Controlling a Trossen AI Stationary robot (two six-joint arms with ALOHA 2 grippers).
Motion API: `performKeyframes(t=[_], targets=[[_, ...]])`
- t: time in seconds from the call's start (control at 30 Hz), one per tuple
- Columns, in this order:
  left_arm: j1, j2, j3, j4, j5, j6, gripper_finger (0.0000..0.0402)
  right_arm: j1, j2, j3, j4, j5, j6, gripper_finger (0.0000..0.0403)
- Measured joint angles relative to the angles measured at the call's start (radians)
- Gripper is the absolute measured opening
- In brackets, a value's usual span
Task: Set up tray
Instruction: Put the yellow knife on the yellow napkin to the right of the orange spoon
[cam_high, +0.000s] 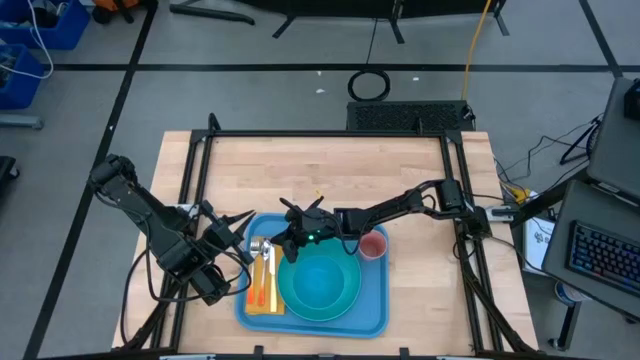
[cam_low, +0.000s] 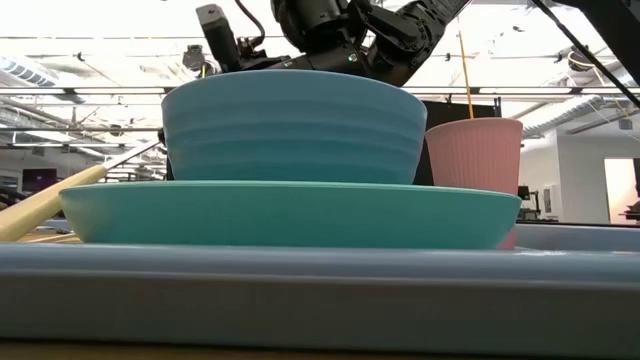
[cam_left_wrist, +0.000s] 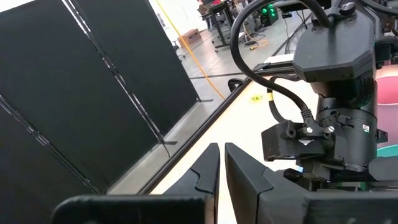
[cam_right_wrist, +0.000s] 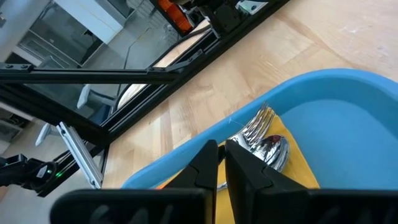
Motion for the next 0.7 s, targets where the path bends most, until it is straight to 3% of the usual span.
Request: performKeyframes(t=[0.7], targets=[[0.0, 0.0, 0.0, 0.0, 0.004, -0.003, 0.0031, 0.0, 0.0, 0.0, -0.026, 0.022, 0.0, 0.0014]])
